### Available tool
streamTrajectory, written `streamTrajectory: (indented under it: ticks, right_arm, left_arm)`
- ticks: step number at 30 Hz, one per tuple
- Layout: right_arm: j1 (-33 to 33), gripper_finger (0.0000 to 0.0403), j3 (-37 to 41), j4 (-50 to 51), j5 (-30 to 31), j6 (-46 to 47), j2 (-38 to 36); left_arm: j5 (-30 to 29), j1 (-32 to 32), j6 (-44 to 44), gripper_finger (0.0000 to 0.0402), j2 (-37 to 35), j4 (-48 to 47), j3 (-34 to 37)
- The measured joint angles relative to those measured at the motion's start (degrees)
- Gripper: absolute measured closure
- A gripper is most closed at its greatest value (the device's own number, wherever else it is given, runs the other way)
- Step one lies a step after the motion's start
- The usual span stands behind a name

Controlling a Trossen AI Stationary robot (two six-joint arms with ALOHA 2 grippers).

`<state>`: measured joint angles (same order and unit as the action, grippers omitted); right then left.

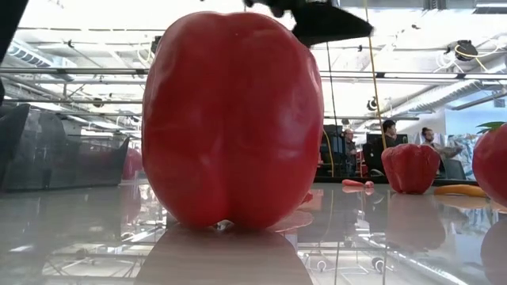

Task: Sort produce into baskets
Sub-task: Put the red tomato into the transparent bin

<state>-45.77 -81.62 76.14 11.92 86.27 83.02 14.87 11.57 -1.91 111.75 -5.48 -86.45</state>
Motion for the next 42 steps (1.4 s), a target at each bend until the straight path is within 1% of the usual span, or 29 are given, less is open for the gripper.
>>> streamTrajectory:
  ticks: [7,12,15,19,22,24,26,29,31,35,36,37,39,42]
  right_arm:
    - [-5.28,0.0039,0.2,-0.09,0.03,6.14,0.0]
    - [-7.63,0.0039,0.21,-0.11,0.05,9.23,0.0]
    - [-8.57,0.0039,0.22,-0.13,0.05,10.62,0.0]
    - [-9.19,0.0039,0.2,-0.22,0.18,12.17,0.0]
    - [-9.19,0.004,0.21,-0.95,0.2,12.49,0.0]
    - [-9.17,0.005,0.21,-2.41,0.25,11.61,0.03]
    - [-9.08,0.0076,0.2,-3.67,0.42,10.19,0.51]
    - [-9.03,0.0145,0.22,-4.84,1.73,7.71,1.87]
    - [-8.94,0.0205,0.22,-5.43,2.75,6.49,2.61]
    - [-8.97,0.0344,0.22,-5.29,4.04,6.21,3.56]
    - [-8.97,0.0372,0.22,-5.29,4.9,6.01,3.77]
    - [-8.97,0.0386,0.22,-5.31,6.33,5.99,4.01]
    - [-8.48,0.039,0.22,-5.29,7.77,6.0,4.65]
    - [-6.94,0.04,1.31,-7.12,8.14,5.8,5.27]
  left_arm:
    - [-0.02,2.1,-0.63,0.0061,11.33,0.32,-10.7]
    - [-0.04,2.88,-2.04,0.0061,17.67,0.29,-16.55]
    - [-0.15,2.85,-2.12,0.0061,20.32,0.65,-18.84]
    - [-2.98,2.8,-5.85,0.0061,23.3,0.34,-20.39]
    - [-4.41,2.82,-9.09,0.0061,24.07,0.37,-20.78]
    - [-5.08,2.82,-9.49,0.0061,24.36,0.55,-20.9]
    - [-5.58,2.78,-9.42,0.0061,24.5,0.19,-20.91]
    - [-5.68,2.71,-9.4,0.0061,24.59,0.15,-20.9]
    - [-5.7,2.71,-9.3,0.0061,24.5,0.0,-20.9]
    - [-5.72,2.71,-9.42,0.0061,24.55,-1.29,-20.9]
    - [-5.7,2.71,-9.42,0.0061,24.78,-0.95,-20.9]
    - [-5.73,2.71,-9.38,0.0061,24.87,-0.85,-20.9]
    - [-5.98,2.71,-9.4,0.0061,25.02,-1.55,-20.9]
    - [-6.62,2.71,-9.48,0.0061,25.05,-1.91,-20.88]
